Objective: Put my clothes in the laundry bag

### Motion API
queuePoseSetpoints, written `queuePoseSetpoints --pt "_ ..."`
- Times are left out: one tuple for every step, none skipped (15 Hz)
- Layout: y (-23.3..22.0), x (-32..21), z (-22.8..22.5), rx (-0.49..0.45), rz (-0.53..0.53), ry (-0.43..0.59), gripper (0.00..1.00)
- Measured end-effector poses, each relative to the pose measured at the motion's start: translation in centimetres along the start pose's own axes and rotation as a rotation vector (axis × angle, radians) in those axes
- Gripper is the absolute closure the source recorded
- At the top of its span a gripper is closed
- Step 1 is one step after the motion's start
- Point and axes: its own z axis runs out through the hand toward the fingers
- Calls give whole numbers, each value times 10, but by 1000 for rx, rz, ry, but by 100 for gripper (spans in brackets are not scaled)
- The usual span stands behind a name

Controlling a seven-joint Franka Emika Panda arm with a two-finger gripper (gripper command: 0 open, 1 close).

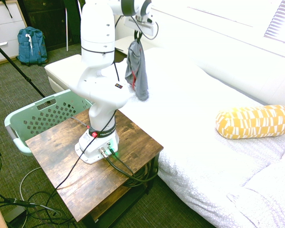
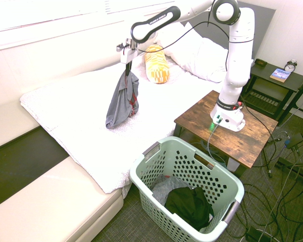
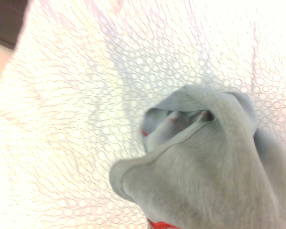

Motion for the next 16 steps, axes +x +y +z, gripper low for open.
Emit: queuePoseSetpoints --pt "-15 -32 -32 13 -37 14 100" --pt "-27 -72 -57 14 -84 21 100" --pt "-36 -117 -73 2 -134 22 100" --pt "-41 -164 -80 -16 -178 23 100" --pt "-40 -211 -82 -35 -216 27 100" --pt "-35 -255 -80 -49 -247 25 100" --pt "-24 -292 -79 -63 -271 22 100" --pt "-11 -319 -79 -71 -287 25 100" --pt "-1 -336 -79 -80 -295 30 100" --pt "6 -349 -76 -87 -304 32 100" --pt "11 -362 -69 -101 -313 31 100" --pt "15 -369 -58 -120 -317 20 100" --pt "18 -375 -46 -138 -320 3 100" --pt "19 -382 -36 -155 -327 -11 100" --pt "20 -392 -27 -170 -336 -24 100" --pt "21 -403 -17 -188 -347 -37 100"
